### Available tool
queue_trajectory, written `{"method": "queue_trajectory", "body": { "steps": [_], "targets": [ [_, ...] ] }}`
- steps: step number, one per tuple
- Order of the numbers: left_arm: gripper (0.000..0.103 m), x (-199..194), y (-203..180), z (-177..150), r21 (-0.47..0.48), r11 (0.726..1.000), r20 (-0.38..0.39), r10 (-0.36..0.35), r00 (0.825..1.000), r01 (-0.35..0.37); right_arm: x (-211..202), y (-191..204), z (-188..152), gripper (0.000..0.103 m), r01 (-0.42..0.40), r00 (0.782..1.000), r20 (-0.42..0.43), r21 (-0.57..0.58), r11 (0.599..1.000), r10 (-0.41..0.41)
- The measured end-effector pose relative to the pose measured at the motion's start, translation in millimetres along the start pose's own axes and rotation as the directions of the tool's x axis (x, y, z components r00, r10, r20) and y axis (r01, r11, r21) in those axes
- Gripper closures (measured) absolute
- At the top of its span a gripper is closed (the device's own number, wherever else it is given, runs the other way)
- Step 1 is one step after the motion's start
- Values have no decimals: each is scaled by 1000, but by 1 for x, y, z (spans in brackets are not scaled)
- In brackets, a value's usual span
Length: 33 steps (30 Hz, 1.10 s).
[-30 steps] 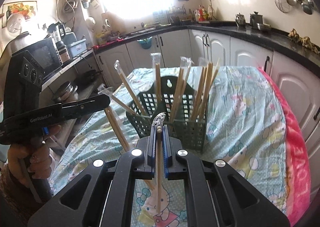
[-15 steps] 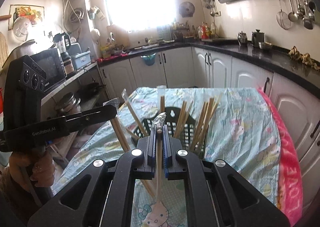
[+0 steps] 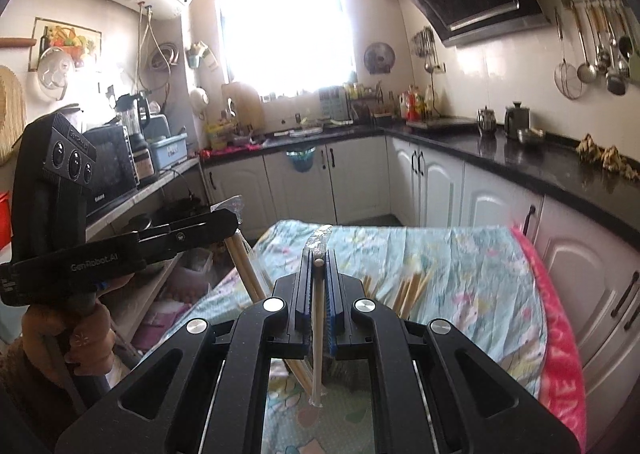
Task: Organize utensils
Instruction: 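Lower both chopsticks tips-first into the caddy compartments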
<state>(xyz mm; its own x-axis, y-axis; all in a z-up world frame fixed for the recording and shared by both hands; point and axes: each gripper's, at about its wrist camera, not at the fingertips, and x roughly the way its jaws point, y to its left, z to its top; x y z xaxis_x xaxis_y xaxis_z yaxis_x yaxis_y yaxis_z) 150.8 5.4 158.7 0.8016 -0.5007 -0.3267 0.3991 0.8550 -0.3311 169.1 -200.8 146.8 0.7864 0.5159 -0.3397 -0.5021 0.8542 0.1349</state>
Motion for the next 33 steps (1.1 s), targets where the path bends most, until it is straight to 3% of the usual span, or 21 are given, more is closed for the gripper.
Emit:
{"method": "queue_trajectory", "body": {
  "steps": [17,24,33],
  "targets": [
    [101,-5,-6,49,48,996,123,64,990,-71,-13,-3,57,97,36,987,159,-59,998,-26],
    [101,10,8,48,25,994,123,103,987,-107,-13,-4,64,97,79,976,212,-95,992,-57],
    [101,34,26,36,-14,990,95,144,985,-144,8,-16,53,97,116,976,194,-102,988,-95]
  ]
}}
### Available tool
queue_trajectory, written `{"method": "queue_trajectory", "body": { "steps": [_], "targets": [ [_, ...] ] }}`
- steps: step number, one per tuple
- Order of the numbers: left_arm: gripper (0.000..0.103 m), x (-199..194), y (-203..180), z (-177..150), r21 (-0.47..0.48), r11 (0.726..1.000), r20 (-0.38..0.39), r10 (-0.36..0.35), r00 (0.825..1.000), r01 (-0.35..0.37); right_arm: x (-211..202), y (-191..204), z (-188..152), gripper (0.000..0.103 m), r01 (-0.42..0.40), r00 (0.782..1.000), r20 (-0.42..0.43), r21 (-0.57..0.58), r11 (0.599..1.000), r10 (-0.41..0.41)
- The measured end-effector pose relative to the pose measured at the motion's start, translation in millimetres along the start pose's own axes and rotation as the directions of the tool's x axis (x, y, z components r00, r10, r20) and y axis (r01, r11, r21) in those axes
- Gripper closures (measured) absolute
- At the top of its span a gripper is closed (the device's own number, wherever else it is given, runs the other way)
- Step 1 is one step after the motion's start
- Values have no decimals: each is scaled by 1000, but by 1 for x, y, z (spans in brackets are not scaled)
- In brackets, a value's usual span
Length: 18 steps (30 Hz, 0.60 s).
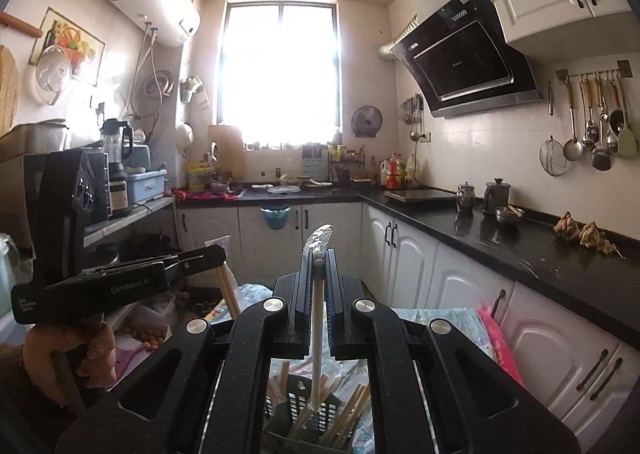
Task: Organize utensils
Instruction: 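Lower both chopsticks tips-first into the caddy compartments, then open both grippers to release the chopsticks into the caddy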
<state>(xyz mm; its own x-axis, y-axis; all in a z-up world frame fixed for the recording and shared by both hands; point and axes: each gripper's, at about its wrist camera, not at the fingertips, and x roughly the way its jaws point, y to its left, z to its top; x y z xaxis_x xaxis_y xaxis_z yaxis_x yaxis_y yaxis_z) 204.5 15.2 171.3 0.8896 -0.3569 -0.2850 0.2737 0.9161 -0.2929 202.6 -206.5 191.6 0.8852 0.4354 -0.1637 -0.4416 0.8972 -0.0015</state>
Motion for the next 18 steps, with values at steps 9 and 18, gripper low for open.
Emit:
{"method": "queue_trajectory", "body": {
  "steps": [9,18],
  "targets": [
    [101,27,8,-19,-20,1000,-45,11,999,-11,22,-4,-27,97,9,998,-56,15,1000,-8],
    [101,53,15,-40,-22,999,-102,27,994,-29,43,-8,-57,97,15,993,-120,40,999,-10]
  ]
}}
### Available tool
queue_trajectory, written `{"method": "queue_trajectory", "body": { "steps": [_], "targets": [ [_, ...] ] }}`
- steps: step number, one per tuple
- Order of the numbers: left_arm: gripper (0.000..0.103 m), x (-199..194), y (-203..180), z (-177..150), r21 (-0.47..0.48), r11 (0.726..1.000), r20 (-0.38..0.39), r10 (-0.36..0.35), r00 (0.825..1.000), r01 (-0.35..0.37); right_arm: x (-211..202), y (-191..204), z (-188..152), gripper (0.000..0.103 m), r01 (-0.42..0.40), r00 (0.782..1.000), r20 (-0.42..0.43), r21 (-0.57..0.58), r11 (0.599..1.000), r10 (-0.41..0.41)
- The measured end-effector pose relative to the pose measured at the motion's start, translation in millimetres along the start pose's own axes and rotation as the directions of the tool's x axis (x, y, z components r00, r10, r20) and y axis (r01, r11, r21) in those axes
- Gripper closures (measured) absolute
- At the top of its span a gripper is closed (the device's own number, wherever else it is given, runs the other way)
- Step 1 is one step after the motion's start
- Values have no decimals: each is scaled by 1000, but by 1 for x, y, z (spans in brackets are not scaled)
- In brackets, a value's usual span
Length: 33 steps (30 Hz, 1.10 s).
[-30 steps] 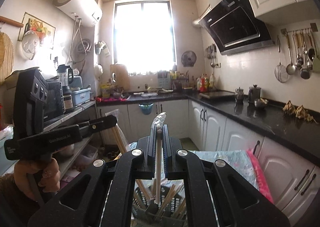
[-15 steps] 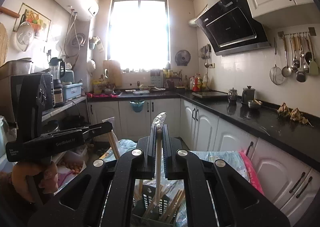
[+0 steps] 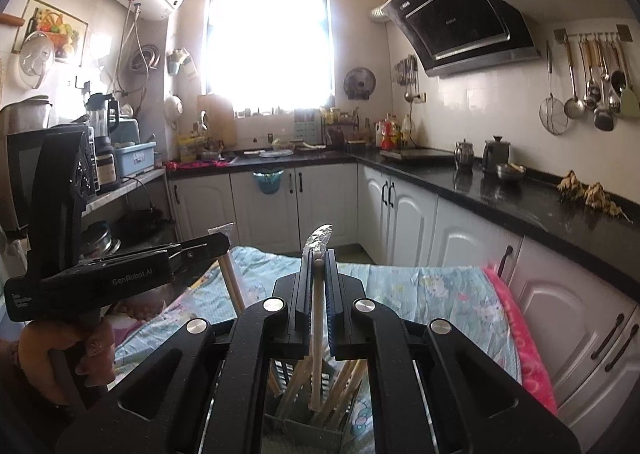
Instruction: Organize utensils
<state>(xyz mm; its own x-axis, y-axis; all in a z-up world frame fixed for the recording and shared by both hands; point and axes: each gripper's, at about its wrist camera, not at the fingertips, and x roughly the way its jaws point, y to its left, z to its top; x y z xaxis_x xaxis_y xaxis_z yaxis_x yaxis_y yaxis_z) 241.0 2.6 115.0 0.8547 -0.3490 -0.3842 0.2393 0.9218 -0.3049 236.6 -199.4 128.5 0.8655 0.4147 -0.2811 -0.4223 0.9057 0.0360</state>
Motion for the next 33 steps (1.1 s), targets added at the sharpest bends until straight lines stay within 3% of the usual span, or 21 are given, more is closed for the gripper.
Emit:
{"method": "queue_trajectory", "body": {
  "steps": [11,13,14,17,22,24,33],
  "targets": [
    [100,16,6,-14,0,1000,-57,3,998,-3,29,3,-26,95,-3,995,-101,36,999,6],
    [91,15,8,-14,-5,1000,-61,4,998,-5,30,2,-29,77,5,994,-114,44,999,0],
    [84,14,9,-14,-9,1000,-61,3,998,-3,30,2,-30,73,10,993,-115,50,999,-4],
    [78,11,12,-13,-19,1000,-58,2,998,-3,26,0,-32,70,15,994,-111,57,998,-8],
    [60,0,15,-9,-37,999,-38,-6,999,4,17,-4,-30,54,29,994,-102,59,998,-23],
    [48,-6,14,-8,-40,999,-27,-5,1000,4,11,-5,-28,50,38,995,-91,58,998,-32],
    [13,-40,11,-1,-40,999,15,-5,1000,6,-19,-6,-20,26,59,998,-36,55,997,-57]
  ]
}}
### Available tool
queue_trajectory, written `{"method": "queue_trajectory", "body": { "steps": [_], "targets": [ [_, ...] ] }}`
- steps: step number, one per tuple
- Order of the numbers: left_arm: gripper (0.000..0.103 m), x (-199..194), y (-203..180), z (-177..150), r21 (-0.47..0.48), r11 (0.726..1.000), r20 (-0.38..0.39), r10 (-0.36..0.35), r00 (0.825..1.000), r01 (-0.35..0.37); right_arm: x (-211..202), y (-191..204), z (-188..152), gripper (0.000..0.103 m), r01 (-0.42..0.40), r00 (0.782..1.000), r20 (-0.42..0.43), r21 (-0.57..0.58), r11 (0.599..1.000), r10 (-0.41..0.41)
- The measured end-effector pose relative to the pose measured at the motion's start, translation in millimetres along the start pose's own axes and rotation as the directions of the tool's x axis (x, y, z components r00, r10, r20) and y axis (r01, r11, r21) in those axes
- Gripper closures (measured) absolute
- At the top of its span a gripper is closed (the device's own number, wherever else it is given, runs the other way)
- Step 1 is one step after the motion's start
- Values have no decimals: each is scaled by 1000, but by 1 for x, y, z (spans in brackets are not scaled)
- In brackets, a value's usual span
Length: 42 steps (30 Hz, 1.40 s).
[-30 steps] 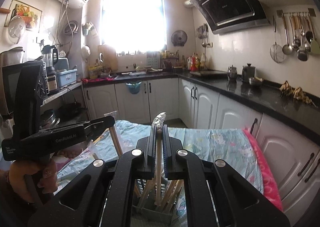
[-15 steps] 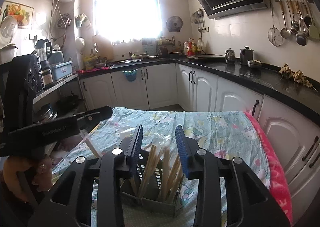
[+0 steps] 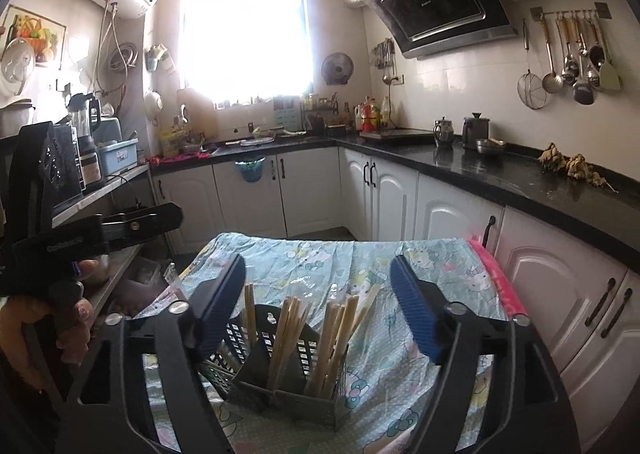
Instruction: Organize utensils
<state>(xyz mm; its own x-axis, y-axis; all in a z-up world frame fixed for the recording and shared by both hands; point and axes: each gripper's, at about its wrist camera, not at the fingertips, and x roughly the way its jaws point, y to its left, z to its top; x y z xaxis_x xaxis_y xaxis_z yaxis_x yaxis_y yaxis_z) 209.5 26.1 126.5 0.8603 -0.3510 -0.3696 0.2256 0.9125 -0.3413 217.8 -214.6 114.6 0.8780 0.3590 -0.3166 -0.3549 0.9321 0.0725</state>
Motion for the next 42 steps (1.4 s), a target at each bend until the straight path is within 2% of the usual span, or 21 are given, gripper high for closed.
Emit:
{"method": "queue_trajectory", "body": {
  "steps": [10,25,33,42],
  "targets": [
    [11,-37,-4,-12,8,999,13,35,999,-35,-35,9,-8,9,20,999,38,-40,999,-19],
    [11,-62,-5,-56,39,997,-30,73,997,-72,-62,27,-33,7,0,1000,28,-49,999,2],
    [11,-60,-3,-85,74,990,-74,126,989,-120,-59,31,-60,7,-15,999,-37,-47,999,13],
    [11,-51,7,-118,50,989,-134,144,980,-138,-49,28,-99,7,-4,993,-116,-30,1000,0]
  ]
}}
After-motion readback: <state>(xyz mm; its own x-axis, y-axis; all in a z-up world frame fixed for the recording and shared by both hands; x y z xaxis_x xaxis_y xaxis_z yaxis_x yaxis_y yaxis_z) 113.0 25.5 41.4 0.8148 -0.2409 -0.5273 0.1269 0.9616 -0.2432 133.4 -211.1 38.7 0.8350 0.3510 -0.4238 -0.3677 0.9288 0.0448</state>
